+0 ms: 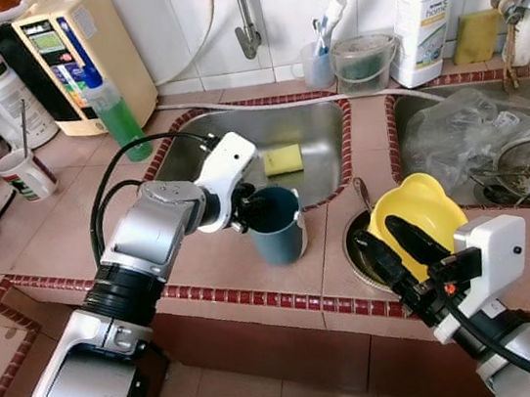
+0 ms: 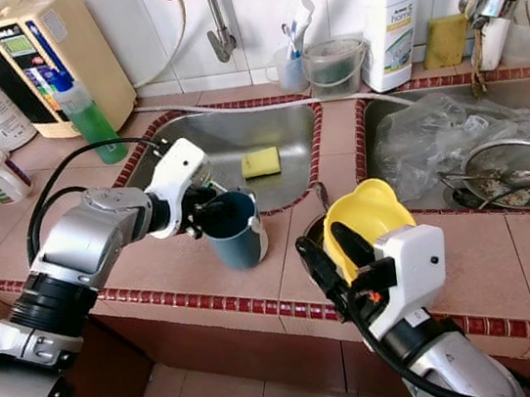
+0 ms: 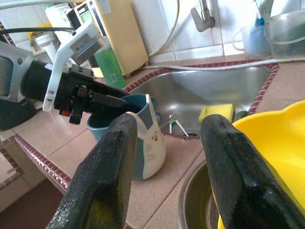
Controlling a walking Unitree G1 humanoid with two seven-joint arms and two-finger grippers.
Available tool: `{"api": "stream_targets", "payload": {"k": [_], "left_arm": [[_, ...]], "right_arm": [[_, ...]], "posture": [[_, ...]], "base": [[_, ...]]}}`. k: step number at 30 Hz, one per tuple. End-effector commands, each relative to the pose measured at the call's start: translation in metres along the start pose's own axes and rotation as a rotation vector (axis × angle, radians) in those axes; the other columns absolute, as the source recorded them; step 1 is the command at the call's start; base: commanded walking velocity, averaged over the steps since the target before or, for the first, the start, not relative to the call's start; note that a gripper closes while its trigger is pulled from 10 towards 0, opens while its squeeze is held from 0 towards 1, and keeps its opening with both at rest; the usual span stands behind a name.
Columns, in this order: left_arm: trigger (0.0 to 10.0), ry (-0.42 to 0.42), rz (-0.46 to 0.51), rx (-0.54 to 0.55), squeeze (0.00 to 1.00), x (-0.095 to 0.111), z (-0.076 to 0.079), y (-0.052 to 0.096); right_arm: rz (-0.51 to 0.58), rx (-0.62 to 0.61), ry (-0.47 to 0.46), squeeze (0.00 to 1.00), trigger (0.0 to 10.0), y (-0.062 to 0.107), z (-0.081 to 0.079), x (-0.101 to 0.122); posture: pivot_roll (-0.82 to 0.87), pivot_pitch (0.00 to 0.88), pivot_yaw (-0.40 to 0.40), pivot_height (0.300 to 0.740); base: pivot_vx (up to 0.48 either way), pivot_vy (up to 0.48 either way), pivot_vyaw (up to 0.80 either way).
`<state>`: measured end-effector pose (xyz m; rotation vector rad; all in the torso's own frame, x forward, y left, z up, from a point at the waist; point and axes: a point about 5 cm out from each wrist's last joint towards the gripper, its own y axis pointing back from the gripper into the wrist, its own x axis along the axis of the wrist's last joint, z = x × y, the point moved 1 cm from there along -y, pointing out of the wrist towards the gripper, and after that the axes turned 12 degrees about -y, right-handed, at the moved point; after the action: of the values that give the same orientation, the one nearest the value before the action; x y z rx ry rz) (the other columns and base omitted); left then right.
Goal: Kitchen organization
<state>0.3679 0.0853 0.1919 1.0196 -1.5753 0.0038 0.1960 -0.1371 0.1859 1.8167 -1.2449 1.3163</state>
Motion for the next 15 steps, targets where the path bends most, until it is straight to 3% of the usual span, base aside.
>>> {"api": "stream_targets", "payload": {"k": [1, 15], "left_arm": [[0.0, -0.027, -0.005, 0.017, 0.00, 0.0038, -0.0060, 0.0070], [0.0, -0.037, -0.009, 0.016, 0.00, 0.0023, -0.0050, 0.0082]], "right_arm": [[0.015, 0.016, -0.001, 0.00, 10.0, -0.0005, -0.0039, 0.0025], [0.016, 0.018, -0.001, 0.00, 10.0, -0.0009, -0.0026, 0.0024]], "posture": [[-0.17, 0.081, 0.189, 0.740], [-0.17, 0.080, 0.184, 0.740]], "base": [[0.000, 0.000, 0.00], [0.000, 0.000, 0.00]]}}
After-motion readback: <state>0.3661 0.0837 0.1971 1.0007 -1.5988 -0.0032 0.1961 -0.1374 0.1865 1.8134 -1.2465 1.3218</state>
